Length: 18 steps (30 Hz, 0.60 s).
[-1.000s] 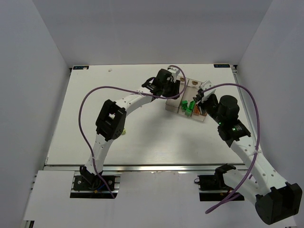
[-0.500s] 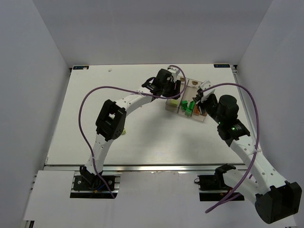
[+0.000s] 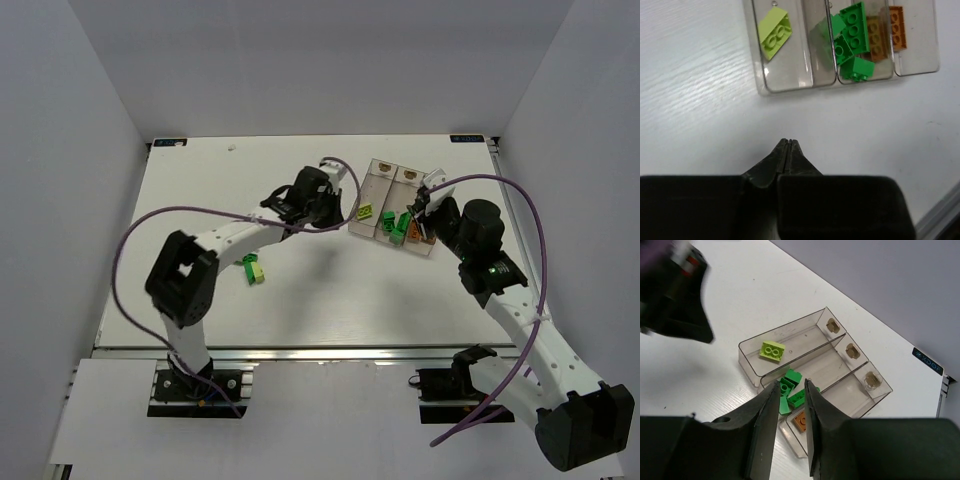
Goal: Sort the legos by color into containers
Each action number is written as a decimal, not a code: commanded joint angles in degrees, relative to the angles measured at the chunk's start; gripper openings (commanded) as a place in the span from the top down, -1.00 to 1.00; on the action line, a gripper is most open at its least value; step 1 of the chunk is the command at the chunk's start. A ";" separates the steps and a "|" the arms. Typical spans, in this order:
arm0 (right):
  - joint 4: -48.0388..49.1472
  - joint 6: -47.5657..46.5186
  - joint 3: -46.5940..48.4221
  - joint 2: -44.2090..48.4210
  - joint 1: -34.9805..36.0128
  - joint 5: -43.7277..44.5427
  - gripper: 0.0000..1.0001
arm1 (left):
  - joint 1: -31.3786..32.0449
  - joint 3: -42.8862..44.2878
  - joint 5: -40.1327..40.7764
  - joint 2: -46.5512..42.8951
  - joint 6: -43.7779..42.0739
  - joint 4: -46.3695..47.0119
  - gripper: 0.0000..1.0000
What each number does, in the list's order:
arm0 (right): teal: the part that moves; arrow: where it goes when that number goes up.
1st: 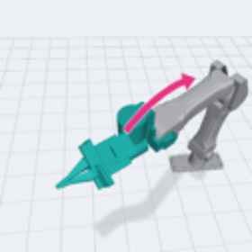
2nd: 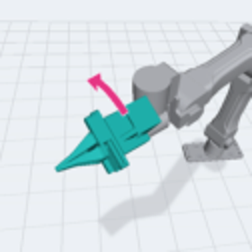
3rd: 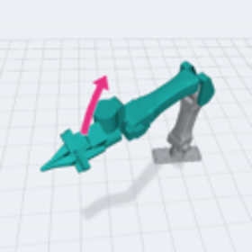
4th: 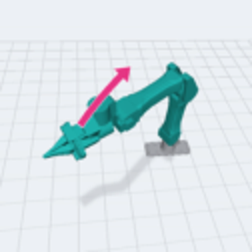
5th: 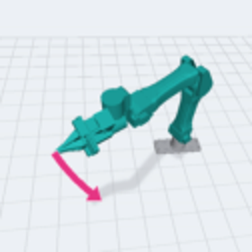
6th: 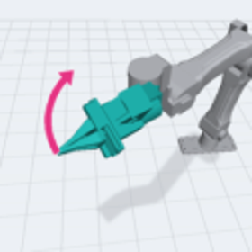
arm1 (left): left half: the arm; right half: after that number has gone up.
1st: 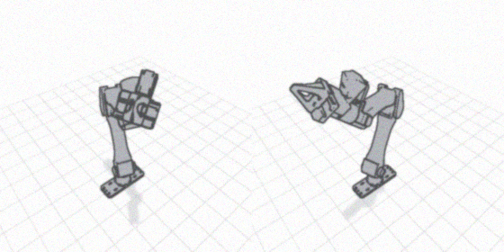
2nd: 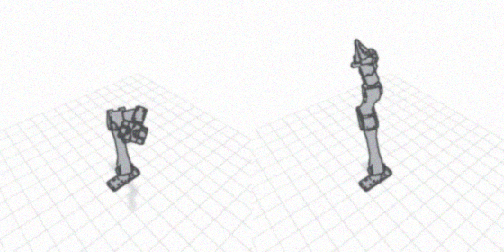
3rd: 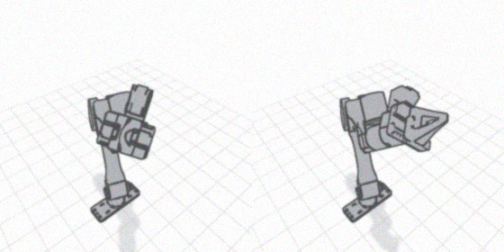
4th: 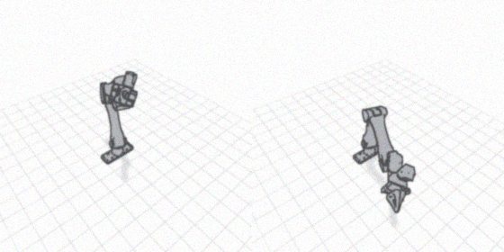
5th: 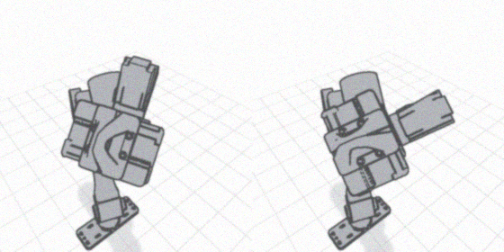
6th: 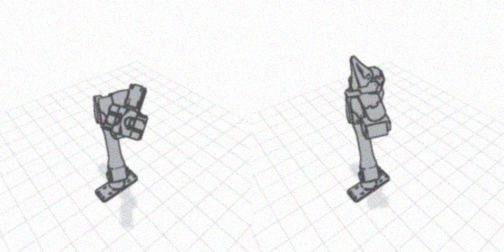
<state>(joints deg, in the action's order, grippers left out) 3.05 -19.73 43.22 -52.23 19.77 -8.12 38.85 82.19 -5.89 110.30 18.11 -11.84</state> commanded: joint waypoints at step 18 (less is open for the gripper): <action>-2.96 -2.42 1.60 -1.82 -0.52 -8.05 0.09 | -17.04 -33.51 27.51 -40.17 21.69 -13.03 -0.96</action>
<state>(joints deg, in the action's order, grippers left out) -0.30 -21.37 43.22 -53.84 19.51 -14.76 25.34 48.56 16.08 69.45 35.42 -21.87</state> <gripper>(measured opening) 0.454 0.979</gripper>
